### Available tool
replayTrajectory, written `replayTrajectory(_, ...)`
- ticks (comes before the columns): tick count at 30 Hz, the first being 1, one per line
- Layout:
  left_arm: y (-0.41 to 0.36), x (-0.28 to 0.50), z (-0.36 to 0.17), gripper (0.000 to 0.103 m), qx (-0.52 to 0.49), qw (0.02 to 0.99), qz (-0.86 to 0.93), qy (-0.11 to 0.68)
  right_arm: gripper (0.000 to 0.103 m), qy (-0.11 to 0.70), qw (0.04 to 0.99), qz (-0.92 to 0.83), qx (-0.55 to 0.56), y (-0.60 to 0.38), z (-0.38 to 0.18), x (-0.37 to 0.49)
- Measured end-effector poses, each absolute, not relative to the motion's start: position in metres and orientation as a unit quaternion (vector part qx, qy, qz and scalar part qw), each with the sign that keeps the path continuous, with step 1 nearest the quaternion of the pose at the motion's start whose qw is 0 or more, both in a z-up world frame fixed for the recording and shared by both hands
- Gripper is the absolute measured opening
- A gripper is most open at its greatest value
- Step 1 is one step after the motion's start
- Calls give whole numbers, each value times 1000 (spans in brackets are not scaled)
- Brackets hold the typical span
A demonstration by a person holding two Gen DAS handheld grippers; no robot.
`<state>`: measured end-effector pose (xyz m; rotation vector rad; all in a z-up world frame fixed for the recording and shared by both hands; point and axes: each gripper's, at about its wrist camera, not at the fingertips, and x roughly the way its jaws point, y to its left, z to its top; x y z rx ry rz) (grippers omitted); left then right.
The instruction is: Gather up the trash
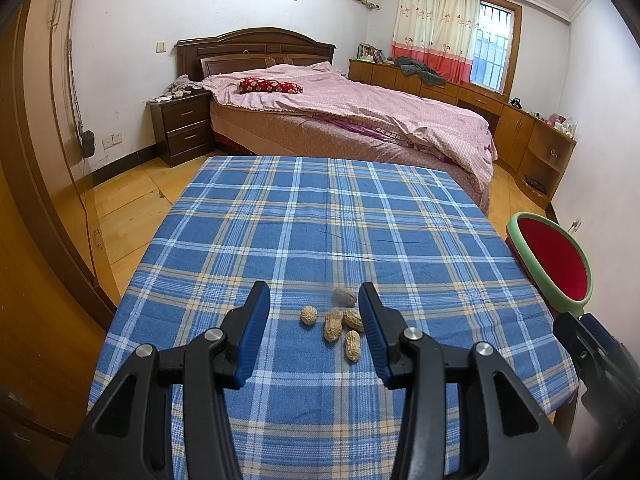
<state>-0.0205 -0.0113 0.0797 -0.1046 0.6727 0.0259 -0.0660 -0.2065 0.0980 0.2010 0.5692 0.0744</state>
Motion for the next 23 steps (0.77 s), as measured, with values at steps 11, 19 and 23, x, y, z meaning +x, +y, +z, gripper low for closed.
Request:
replayTrajectory(11, -12, -22, 81, 46, -49, 945, 14, 324, 81, 274, 956, 37, 99, -205, 98, -67)
replayTrajectory(19, -16, -23, 84, 46, -48, 946, 13, 321, 81, 273, 956, 37, 99, -207, 99, -67)
replayTrajectory(23, -17, -22, 85, 46, -46, 946, 12, 321, 81, 274, 956, 37, 100, -207, 99, -67)
